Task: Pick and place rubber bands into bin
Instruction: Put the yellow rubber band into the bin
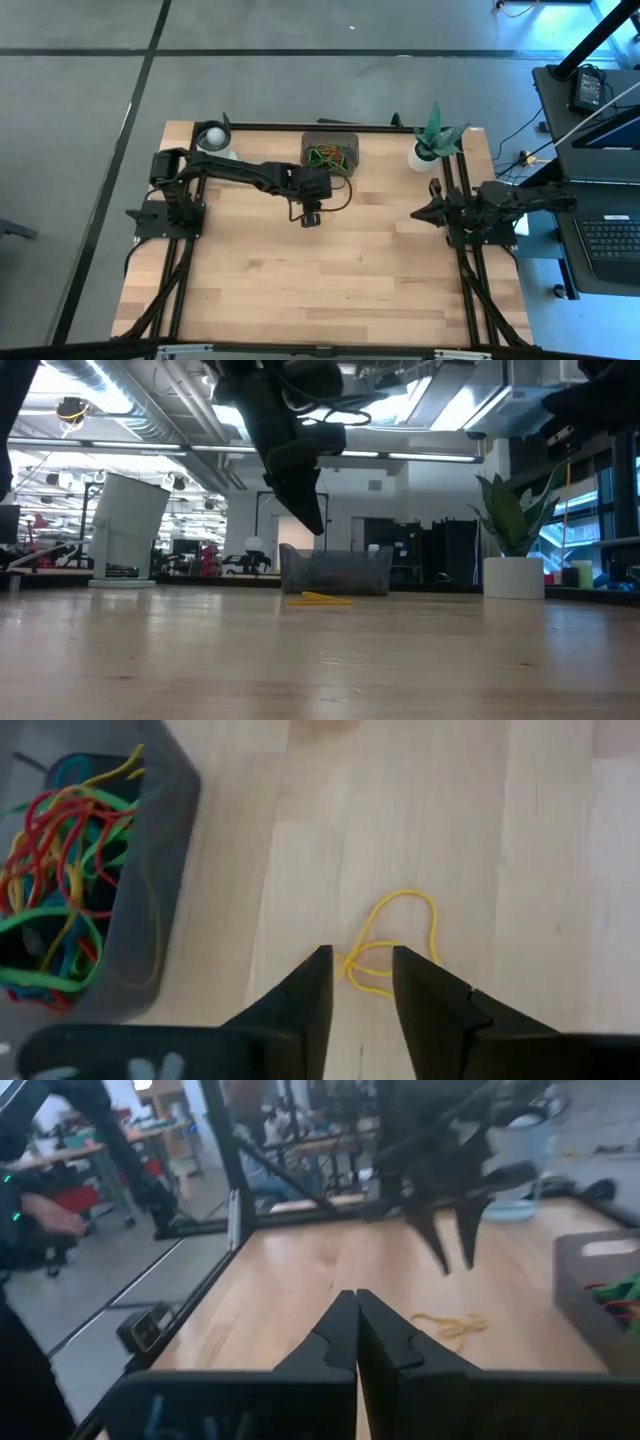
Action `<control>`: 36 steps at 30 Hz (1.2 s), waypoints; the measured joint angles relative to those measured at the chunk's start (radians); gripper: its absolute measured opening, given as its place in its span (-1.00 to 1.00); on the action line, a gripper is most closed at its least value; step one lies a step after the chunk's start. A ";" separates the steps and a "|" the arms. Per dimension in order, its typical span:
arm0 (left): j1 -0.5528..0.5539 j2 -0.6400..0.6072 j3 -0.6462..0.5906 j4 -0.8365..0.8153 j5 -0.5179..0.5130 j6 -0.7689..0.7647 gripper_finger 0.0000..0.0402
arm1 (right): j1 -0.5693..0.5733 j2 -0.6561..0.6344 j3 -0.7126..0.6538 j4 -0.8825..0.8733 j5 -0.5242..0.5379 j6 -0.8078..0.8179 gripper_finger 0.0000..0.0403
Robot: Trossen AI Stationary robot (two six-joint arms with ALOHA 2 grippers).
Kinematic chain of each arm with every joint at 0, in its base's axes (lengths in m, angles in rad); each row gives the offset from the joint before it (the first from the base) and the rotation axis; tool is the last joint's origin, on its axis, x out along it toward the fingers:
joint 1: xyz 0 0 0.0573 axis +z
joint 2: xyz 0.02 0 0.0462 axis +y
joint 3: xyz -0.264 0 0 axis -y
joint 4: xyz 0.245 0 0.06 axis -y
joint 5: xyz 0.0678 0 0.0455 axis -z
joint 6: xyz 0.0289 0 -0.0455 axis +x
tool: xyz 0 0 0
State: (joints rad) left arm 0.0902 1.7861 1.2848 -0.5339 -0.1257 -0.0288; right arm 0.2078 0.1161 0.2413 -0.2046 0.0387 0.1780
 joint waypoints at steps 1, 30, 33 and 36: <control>0.000 0.012 0.014 -0.013 0.000 0.019 -0.48 | 0.005 -0.023 0.000 -0.013 0.019 -0.001 -1.00; 0.050 0.249 0.065 -0.028 0.098 0.212 -0.37 | 0.029 -0.113 -0.001 -0.127 0.129 -0.054 -1.00; 0.047 0.252 0.066 -0.028 0.103 0.227 -0.63 | 0.029 -0.113 -0.001 -0.129 0.129 -0.051 -1.00; 0.045 0.253 0.066 -0.028 0.110 0.228 -0.92 | 0.029 -0.113 -0.001 -0.129 0.129 -0.053 -1.00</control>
State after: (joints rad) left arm 0.1356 2.0392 1.3506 -0.5621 -0.0154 0.1995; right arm 0.2363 0.0032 0.2405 -0.3336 0.1680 0.1252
